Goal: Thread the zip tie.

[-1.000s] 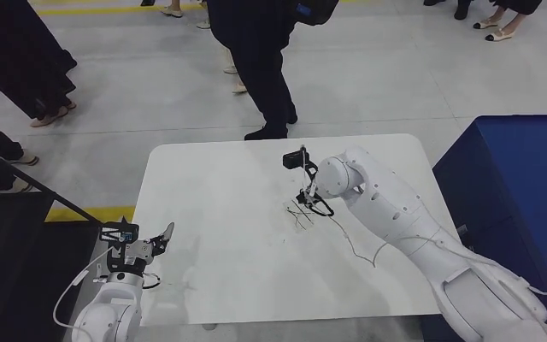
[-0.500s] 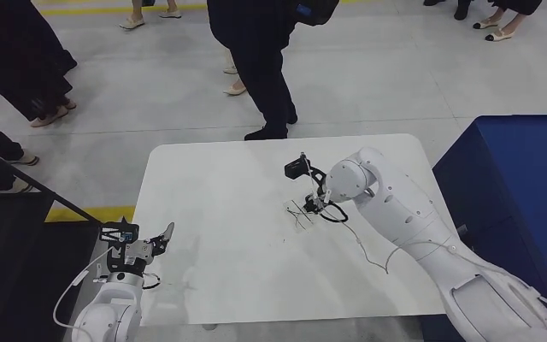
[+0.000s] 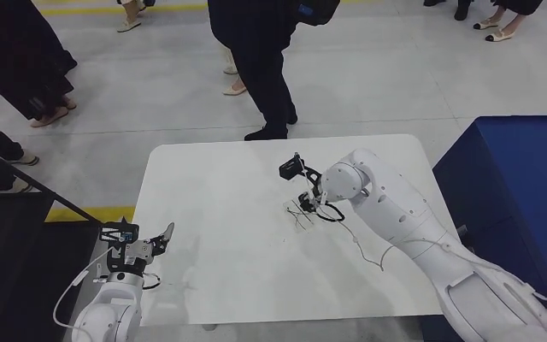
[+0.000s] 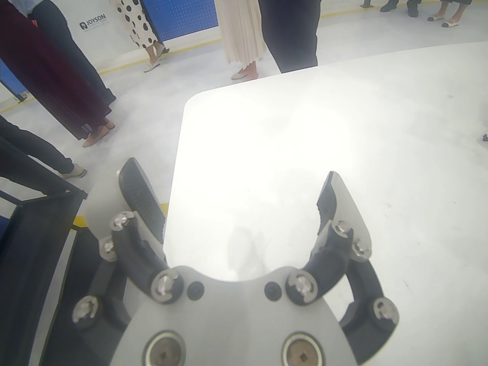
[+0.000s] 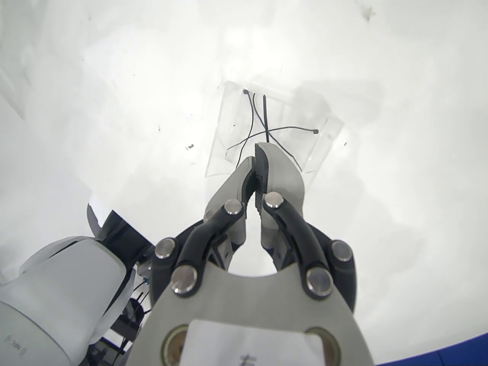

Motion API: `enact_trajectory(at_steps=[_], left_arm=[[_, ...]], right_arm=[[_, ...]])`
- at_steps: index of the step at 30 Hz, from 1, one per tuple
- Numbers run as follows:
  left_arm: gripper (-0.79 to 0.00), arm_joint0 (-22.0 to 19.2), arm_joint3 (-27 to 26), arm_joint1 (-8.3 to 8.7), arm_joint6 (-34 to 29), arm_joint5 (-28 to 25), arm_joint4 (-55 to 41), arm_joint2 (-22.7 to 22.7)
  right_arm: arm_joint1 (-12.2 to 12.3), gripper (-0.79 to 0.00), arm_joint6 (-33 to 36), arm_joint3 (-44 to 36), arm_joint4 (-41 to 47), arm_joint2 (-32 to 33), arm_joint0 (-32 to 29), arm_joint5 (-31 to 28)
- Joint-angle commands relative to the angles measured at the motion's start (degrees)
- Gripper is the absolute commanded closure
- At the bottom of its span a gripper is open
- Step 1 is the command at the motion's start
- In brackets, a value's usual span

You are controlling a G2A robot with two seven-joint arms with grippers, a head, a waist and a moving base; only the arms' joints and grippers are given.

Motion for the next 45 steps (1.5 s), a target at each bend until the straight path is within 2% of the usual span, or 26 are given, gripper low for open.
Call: enact_trajectory(at_steps=[1, 5, 11, 14, 17, 23, 34, 35, 36, 45], left_arm=[[-0.785, 0.0, 0.0, 0.0, 0.0, 0.0, 0.0, 0.0], [-0.785, 0.0, 0.0, 0.0, 0.0, 0.0, 0.0, 0.0], [-0.785, 0.0, 0.0, 0.0, 0.0, 0.0, 0.0, 0.0], [-0.785, 0.0, 0.0, 0.0, 0.0, 0.0, 0.0, 0.0], [-0.785, 0.0, 0.0, 0.0, 0.0, 0.0, 0.0, 0.0], [-0.785, 0.0, 0.0, 0.0, 0.0, 0.0, 0.0, 0.0], [-0.785, 0.0, 0.0, 0.0, 0.0, 0.0, 0.0, 0.0], [-0.785, 0.0, 0.0, 0.0, 0.0, 0.0, 0.0, 0.0], [-0.785, 0.0, 0.0, 0.0, 0.0, 0.0, 0.0, 0.0], [-0.785, 0.0, 0.0, 0.0, 0.0, 0.0, 0.0, 0.0]], right_arm=[[-0.05, 0.0, -0.49, 0.91, 0.66, 0.21, 0.2, -2.24], [-0.53, 0.0, -0.04, 2.84, 1.73, -0.81, 1.04, -8.54], [-2.13, -0.003, -0.15, 7.59, 2.63, -3.09, 2.99, -9.61], [-3.03, -0.135, -0.35, 9.34, 2.82, -4.33, 3.89, -10.09], [-3.76, -0.135, -0.78, 11.11, 2.71, -5.13, 4.68, -9.7], [-5.22, -0.203, -1.47, 14.03, 2.62, -6.79, 5.7, -10.01], [-8.82, -0.16, -3.0, 21.59, 3.45, -9.95, 7.93, -10.57], [-9.12, -0.132, -3.13, 22.21, 3.55, -10.12, 8.13, -10.68], [-9.39, 0.0, -3.27, 22.76, 3.66, -10.28, 8.27, -10.8], [-10.16, 0.0, -3.97, 24.6, 3.46, -10.05, 8.79, -11.67]])
